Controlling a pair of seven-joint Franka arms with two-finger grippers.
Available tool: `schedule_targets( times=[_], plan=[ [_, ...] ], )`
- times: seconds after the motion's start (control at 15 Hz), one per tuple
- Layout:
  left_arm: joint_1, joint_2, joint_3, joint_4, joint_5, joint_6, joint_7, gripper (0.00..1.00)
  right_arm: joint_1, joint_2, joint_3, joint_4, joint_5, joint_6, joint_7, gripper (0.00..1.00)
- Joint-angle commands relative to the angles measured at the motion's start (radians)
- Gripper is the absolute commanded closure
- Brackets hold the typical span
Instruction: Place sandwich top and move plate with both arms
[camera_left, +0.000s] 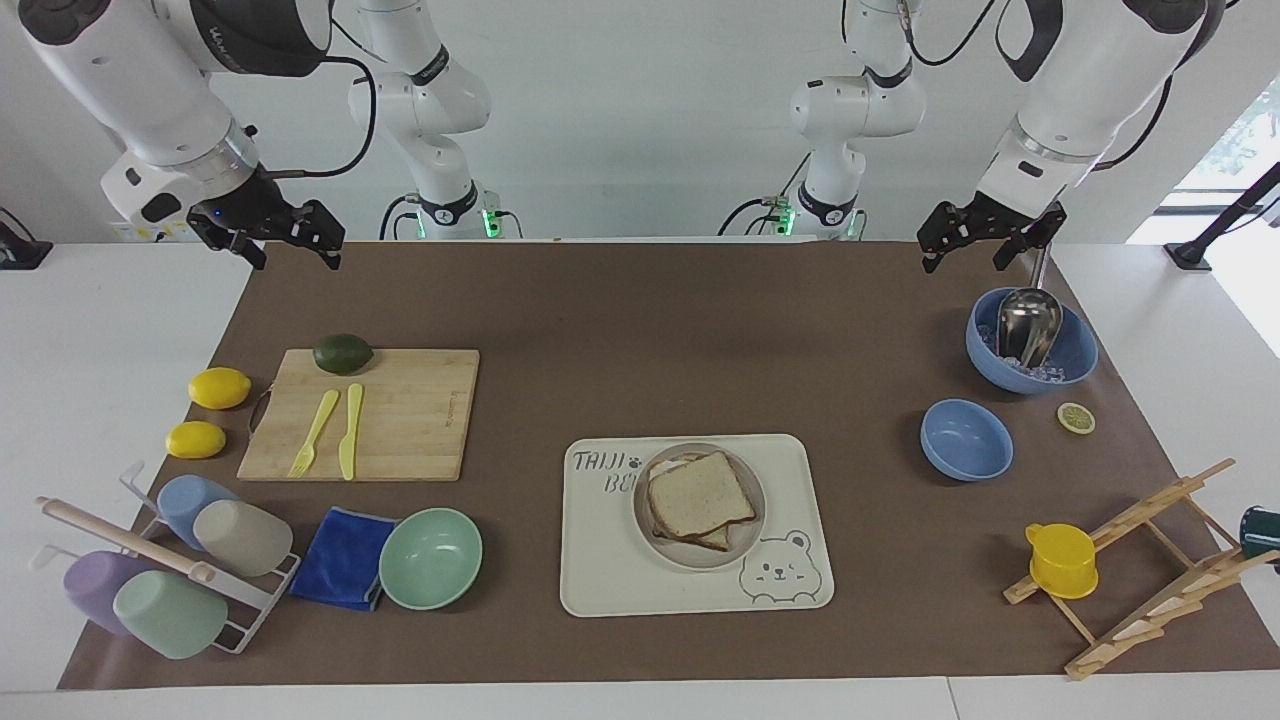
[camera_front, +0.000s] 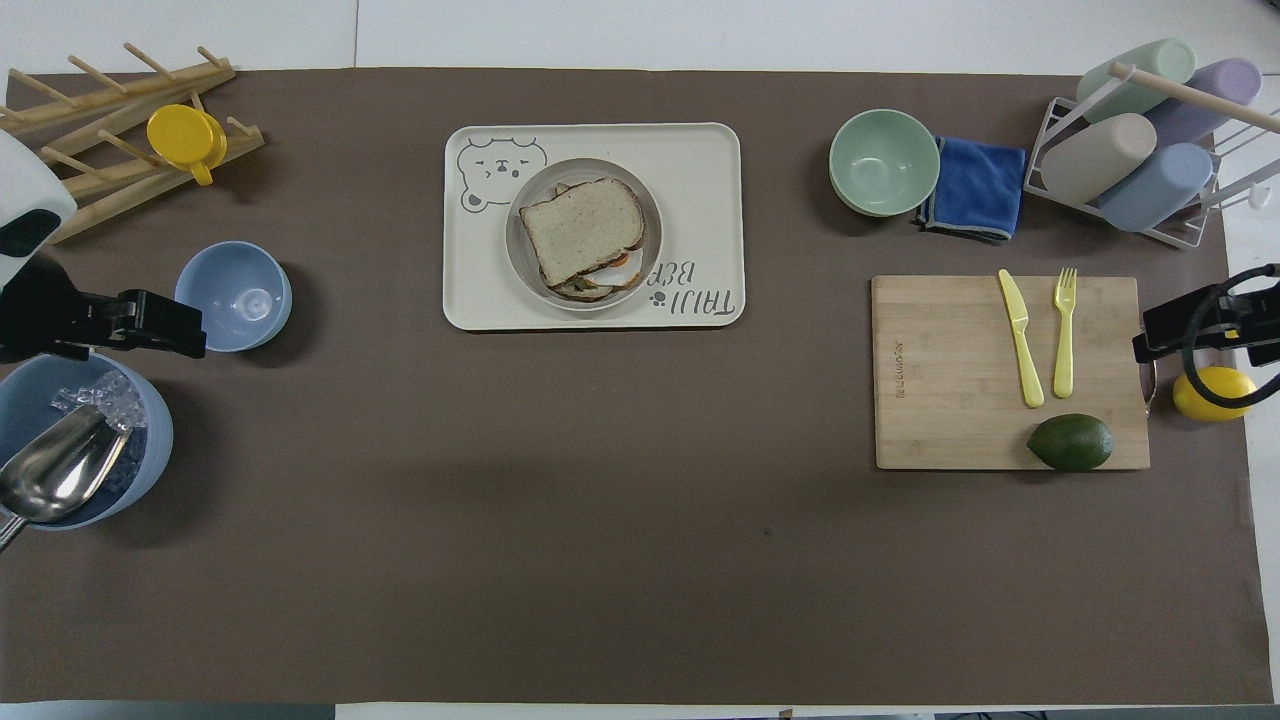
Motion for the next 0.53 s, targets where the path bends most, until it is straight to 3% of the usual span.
schedule_targets(
  times=[0.0, 0.47],
  plan=[
    [-0.017, -0.003, 0.004, 0.004, -0.002, -0.01, 0.002, 0.0, -0.007, -0.013, 0.002, -0.01, 0.018, -0.009, -0.002, 0.0],
    [-0.016, -0.003, 0.004, 0.01, -0.011, -0.013, 0.001, 0.0, -0.007, -0.013, 0.002, -0.01, 0.018, -0.009, -0.002, 0.0]
  ],
)
